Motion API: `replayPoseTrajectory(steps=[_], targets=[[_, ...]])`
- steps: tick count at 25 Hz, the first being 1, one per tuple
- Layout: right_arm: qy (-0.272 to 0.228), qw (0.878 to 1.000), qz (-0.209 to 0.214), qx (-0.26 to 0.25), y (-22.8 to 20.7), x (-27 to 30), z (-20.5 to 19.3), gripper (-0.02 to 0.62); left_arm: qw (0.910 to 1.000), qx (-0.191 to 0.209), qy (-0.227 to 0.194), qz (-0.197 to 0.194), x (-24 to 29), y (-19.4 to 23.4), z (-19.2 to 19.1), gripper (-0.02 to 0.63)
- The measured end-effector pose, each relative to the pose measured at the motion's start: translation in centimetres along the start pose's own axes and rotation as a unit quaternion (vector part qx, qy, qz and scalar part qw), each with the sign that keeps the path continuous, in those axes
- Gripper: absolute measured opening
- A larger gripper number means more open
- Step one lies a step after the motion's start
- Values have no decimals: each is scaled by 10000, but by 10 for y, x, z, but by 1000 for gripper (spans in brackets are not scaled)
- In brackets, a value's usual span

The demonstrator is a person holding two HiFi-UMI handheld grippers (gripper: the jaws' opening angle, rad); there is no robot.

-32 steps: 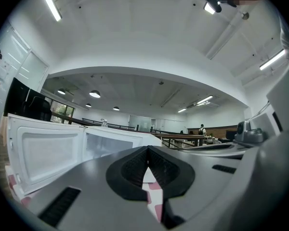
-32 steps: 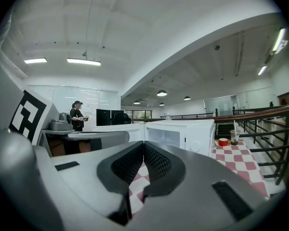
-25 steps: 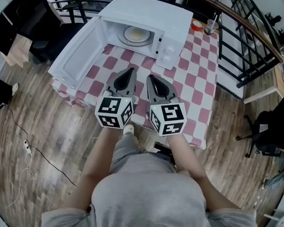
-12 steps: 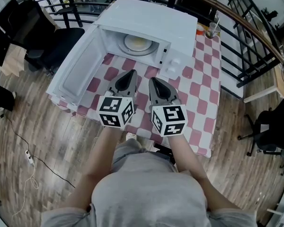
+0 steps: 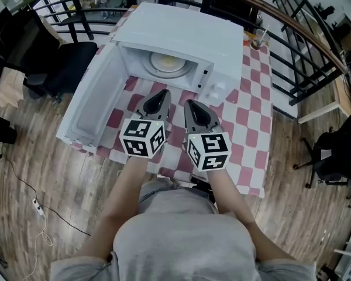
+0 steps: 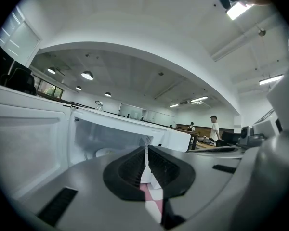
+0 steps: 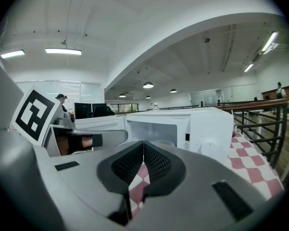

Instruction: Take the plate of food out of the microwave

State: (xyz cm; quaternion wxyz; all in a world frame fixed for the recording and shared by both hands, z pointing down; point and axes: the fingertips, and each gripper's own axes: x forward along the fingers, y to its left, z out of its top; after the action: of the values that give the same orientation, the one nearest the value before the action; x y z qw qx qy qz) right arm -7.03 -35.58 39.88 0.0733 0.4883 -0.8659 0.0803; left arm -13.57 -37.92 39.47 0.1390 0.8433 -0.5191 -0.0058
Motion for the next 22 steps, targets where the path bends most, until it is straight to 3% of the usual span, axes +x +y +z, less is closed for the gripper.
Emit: replayPoseTrajectory(steps=[2,9,14,22], targets=[[11,10000,-35,0,-2,5,-1,26,9999,-100,66,-38,6,6,-3,17],[102,9998,-154,68,-9,22,-7,26,9971,-672,306,-206,26,21,-14,163],[135,9998,-163,50,-11,36,-8,26,9934,-995,423,-372,43,32,-22,206],[296,9993,-228,70,-21,53,-16,26,9892,-1313,653,-69,67,62,-42,219]])
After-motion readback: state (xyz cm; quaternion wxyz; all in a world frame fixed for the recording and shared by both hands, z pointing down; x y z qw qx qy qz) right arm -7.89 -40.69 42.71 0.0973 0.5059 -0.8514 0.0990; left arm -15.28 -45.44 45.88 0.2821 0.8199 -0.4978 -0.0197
